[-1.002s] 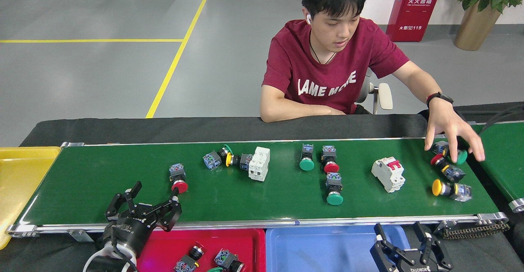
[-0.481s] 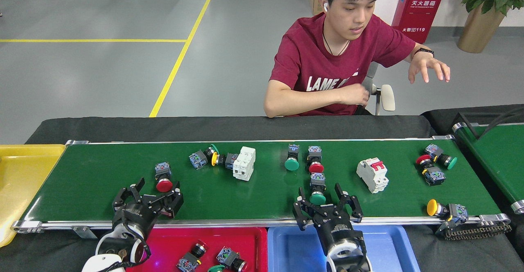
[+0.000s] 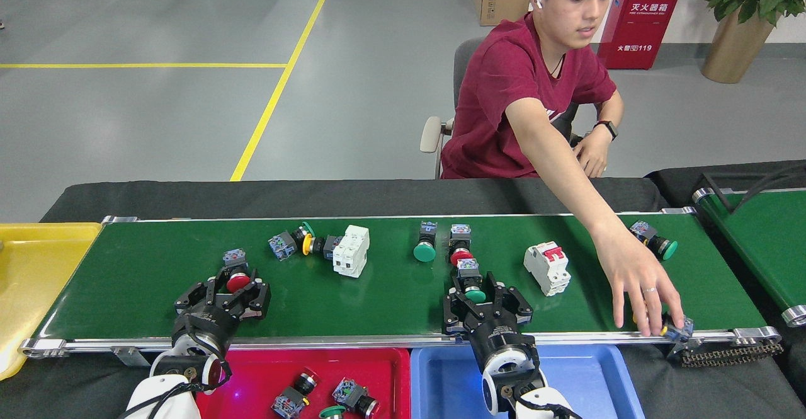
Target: Pick switch part from conveyor to tray
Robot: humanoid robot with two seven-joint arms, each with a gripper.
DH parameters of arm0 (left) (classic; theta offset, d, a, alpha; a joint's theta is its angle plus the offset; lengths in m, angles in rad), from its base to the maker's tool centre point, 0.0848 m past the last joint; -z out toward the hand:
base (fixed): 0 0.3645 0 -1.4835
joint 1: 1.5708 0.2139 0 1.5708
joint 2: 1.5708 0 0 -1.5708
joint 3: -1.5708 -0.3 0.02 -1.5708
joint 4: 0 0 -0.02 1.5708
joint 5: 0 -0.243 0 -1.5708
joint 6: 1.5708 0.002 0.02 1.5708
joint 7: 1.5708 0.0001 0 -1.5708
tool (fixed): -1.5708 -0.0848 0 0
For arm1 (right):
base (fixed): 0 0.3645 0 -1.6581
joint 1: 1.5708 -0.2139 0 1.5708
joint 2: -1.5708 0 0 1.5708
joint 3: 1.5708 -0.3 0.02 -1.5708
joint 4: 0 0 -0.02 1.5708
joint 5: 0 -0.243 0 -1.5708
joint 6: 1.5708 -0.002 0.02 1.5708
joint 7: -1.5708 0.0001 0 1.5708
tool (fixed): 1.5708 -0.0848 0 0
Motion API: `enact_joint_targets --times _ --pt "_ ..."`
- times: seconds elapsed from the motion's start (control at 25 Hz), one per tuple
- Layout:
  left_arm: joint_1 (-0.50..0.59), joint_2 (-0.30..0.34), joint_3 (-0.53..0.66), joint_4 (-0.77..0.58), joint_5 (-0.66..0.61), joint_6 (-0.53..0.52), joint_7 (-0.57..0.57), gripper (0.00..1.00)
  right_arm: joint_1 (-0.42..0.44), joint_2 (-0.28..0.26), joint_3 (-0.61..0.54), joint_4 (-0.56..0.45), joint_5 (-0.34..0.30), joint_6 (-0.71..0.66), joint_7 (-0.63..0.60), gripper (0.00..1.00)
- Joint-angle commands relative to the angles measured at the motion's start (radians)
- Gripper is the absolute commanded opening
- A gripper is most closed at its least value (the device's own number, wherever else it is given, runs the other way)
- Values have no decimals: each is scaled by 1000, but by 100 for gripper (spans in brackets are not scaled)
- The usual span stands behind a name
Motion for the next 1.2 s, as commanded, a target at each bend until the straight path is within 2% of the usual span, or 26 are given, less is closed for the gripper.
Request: enact_joint_targets --times 0.0,0.08,0.16,0.2,0.24,0.28,0.32,0.36,0.4,0.48,0.56,0.64,0.72,0.76,0.8,0.84,0.96,1.16 --pt "24 18 1 -51 3 -28 24 1 -18 -2 2 -23 -2 -23 -1 1" --pt "113 50 4 -172 5 -120 24 1 -1 -4 2 -77 0 -66 3 1" --pt "244 112 15 -333 11 -271 24 3 31 -10 2 -145 0 -106 17 1" --pt "328 144 35 -419 23 -376 24 6 47 -15 2 -180 0 -121 34 1" --pt "402 165 60 -485 48 -475 23 14 62 -19 1 -212 -2 -141 46 1" --pt "461 167 90 -533 80 -557 23 28 85 -25 2 -260 -2 -178 53 1" --pt "506 159 127 -562 94 -603 21 55 117 -35 2 -309 -5 -227 57 2" --pt "532 155 149 -577 95 -605 21 86 145 -38 2 -347 -8 -268 65 2" --pt "552 139 161 -580 97 -602 23 100 182 -39 2 -390 -8 -337 77 2" --pt "561 119 170 -570 110 -610 23 100 249 -42 2 -453 -8 -471 82 2" --pt "564 116 184 -559 120 -603 23 100 286 -41 2 -473 -8 -569 83 3" --pt "564 106 245 -556 120 -579 24 100 318 -41 19 -477 -6 -610 89 6" --pt "563 53 319 -559 121 -493 26 100 346 -41 65 -490 -6 -609 91 12" --pt "550 4 373 -560 124 -419 26 100 363 -41 85 -502 -6 -603 95 34" --pt "546 -20 408 -560 124 -386 26 100 373 -36 88 -510 -6 -592 109 75" --pt "541 -34 437 -562 126 -373 26 100 378 -30 87 -514 -5 -575 146 99" --pt "546 -34 462 -559 124 -373 38 100 364 -25 87 -516 -12 -571 186 99" --pt "526 -33 425 -564 115 -373 55 100 338 -2 85 -516 -18 -564 188 99"
